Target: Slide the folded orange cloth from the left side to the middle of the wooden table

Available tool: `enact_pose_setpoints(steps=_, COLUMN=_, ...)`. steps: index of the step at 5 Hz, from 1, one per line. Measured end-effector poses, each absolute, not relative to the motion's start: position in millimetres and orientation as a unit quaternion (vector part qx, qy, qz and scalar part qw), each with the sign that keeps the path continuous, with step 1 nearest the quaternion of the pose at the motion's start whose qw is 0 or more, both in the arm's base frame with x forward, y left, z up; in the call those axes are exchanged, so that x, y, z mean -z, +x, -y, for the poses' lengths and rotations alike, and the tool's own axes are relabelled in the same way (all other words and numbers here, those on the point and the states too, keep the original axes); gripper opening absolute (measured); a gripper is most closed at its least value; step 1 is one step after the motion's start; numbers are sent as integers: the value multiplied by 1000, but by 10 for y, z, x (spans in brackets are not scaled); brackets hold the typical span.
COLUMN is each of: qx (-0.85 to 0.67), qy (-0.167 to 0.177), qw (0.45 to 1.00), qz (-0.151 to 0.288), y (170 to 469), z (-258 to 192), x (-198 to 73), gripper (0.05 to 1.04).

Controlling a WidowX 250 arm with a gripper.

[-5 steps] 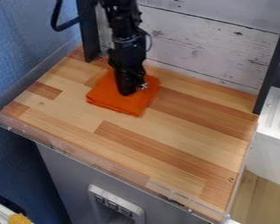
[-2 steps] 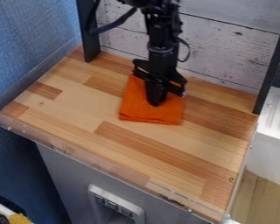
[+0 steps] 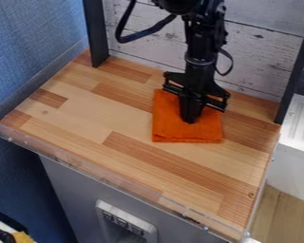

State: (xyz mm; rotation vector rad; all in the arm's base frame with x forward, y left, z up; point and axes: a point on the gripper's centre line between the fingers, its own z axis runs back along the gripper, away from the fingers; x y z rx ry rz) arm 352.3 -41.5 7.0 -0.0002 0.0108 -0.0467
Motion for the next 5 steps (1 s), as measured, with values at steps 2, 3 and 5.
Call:
enact_pose_setpoints(steps=2, qx=0, qy=-1, qw=1000, qz=1, y=3437, z=523, x=-74, gripper=59)
enact_pose_setpoints(steps=3, qx=-4, qy=-2, qw=1000, qz=0, y=3363, z=611, x=-72, gripper=59)
enact_pose_setpoints(steps=5, qx=-6, qy=0, qw=1000, qz=-27, y=3220, z=695, x=-97, gripper=231)
